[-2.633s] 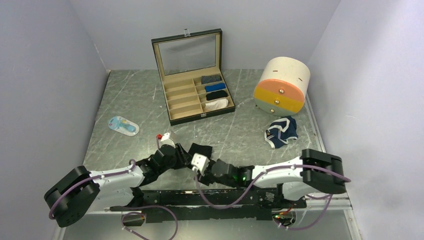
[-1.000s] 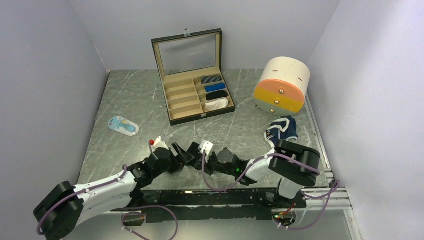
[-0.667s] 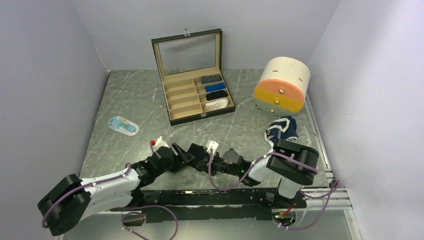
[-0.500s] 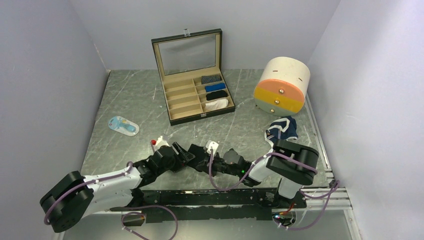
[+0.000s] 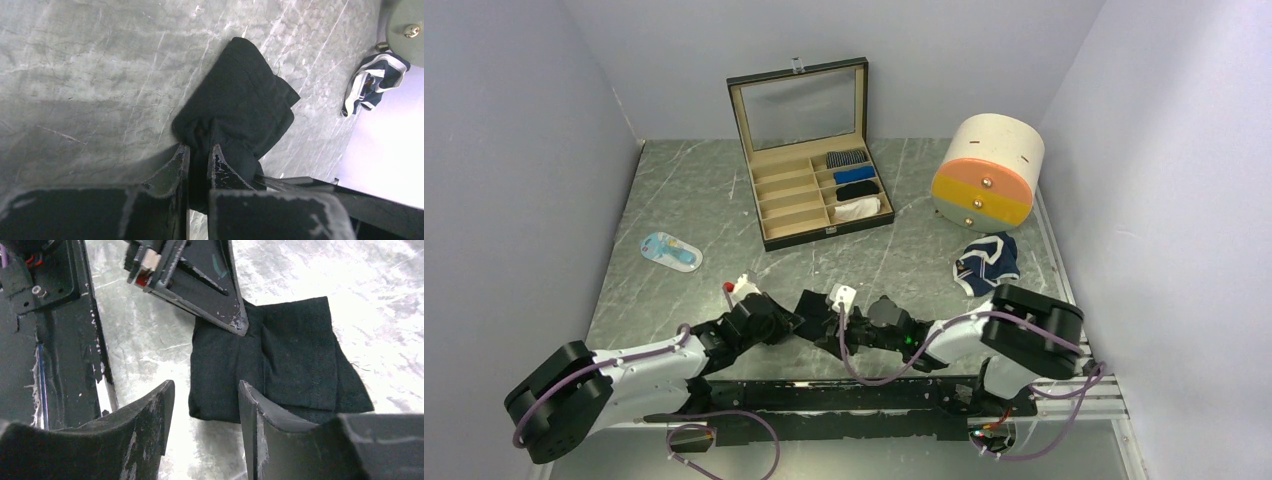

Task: Roll the underwear
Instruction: Roll the underwear to the center of the board.

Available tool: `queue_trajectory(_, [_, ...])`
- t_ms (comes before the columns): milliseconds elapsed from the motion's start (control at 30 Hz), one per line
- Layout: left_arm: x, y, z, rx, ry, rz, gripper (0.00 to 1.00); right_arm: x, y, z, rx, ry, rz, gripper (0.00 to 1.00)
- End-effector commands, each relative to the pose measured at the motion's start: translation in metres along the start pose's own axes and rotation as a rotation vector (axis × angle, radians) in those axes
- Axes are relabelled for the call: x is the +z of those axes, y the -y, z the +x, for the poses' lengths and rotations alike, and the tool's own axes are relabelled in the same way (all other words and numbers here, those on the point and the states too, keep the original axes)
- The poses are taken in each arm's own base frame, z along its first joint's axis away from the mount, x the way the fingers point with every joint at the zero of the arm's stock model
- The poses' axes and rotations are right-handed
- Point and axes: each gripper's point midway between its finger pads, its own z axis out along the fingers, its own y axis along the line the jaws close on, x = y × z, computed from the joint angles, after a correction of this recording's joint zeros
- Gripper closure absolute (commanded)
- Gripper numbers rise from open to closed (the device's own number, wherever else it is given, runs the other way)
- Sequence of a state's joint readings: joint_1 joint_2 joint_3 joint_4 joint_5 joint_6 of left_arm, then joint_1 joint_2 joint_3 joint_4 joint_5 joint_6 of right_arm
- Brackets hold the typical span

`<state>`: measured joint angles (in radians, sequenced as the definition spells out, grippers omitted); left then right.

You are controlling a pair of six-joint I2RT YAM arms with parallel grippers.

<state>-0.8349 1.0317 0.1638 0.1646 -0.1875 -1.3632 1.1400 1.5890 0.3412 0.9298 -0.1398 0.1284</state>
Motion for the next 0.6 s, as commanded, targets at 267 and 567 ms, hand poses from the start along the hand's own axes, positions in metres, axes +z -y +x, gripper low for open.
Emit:
queue_trajectory(267, [-0.019,-0.1,0.013,0.137,-0.064,-0.37,0.95,-0.008,0.001,-0.027,-0.478,-0.119,0.215,0.42])
queue_trajectory(567, [-0.018,-0.1,0.015,0.152,-0.086,-0.39,0.95,0.026,-0.01,-0.021,-0.61,-0.121,0.258,0.45])
